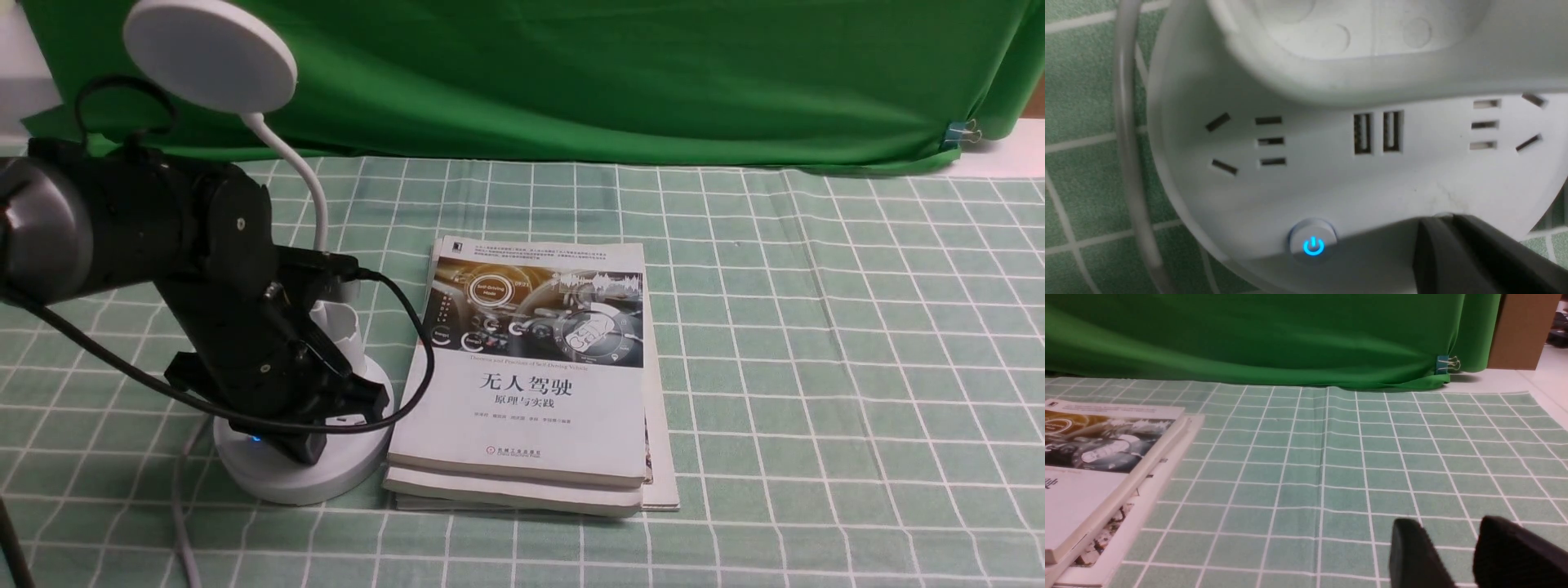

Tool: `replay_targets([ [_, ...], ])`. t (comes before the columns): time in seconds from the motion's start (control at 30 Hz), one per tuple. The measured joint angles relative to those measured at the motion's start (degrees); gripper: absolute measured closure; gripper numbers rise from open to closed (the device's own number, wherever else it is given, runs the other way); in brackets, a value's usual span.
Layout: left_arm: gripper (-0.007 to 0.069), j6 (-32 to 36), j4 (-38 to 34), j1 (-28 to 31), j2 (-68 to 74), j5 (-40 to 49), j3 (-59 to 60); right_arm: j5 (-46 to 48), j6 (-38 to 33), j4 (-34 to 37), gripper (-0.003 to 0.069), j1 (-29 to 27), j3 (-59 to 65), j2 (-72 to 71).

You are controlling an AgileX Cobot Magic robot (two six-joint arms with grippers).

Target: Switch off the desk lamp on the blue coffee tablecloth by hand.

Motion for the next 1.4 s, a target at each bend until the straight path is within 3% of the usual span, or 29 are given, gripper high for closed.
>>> replay_targets([
  [0.33,0.0601,0.0,0.0,0.0,-0.8,0.0,0.0,0.0,0.0,0.0,0.0417,0.0,0.0,0.0],
  [0.6,0.0601,0.0,-0.2,0.0,-11.1,-1.8,3.8,0.0,0.0,0.0,0.0417,0.0,0.0,0.0],
  [1.03,0.0601,-0.2,-3.2,0.0,-55.1,-30.6,33.3,0.0,0.0,0.0,0.0417,0.0,0.0,0.0],
  [1.4,0.0601,-0.2,-4.5,0.0,-78.2,-42.0,49.2,0.0,0.0,0.0,0.0417,0.0,0.0,0.0],
])
